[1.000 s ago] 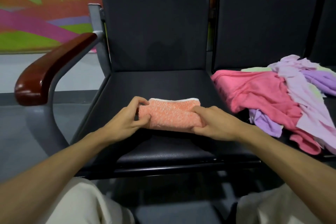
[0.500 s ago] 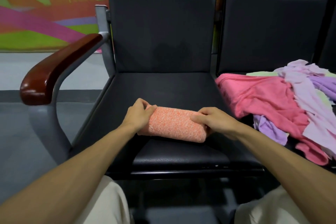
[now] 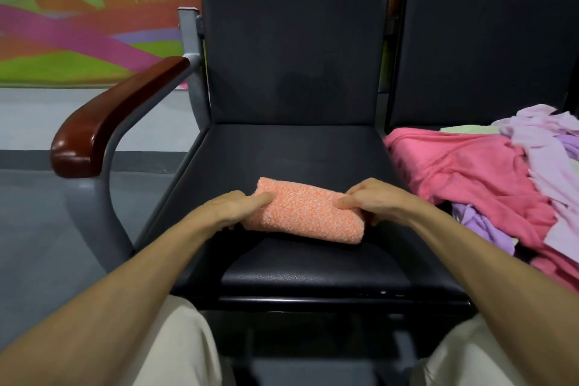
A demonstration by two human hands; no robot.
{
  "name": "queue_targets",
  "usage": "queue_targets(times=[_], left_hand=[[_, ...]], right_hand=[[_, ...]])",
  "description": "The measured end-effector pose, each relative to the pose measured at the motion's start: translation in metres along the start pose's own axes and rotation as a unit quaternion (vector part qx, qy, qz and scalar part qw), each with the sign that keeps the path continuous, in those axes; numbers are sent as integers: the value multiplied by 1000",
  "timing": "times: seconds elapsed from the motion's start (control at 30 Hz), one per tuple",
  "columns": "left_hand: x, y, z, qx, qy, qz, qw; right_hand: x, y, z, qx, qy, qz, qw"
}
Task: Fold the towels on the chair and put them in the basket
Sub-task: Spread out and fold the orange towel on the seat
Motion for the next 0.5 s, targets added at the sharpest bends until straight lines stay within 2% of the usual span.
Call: queue_targets(times=[0.1,0.2,0.33,0.4,0.5], left_hand=[[0,-3,3,-4,-25,132,991],[10,-7,16,-32,-83,324,942],[15,-1,28,-15,-184,388,903],[16,3,37,-26,-217,406,887],[14,9,57,-38,-248,408,878]], right_hand=[[-3,1,12,-32,18,90,995],[1,-5,25,-99,43,87,990],[7,-12,38,-130,91,31,987],[7,-18,45,-170,98,16,980],[3,-30,55,-229,109,22,967]])
Point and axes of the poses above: each hand's wrist, its own z-axis away from the middle knuckle, its own y-axis out of the back of the hand, x = y × z, the point moved 3 cm from there along -z, towards the middle knuckle, and after that the axes turned 6 degrees about -z, right-handed, at the moved point
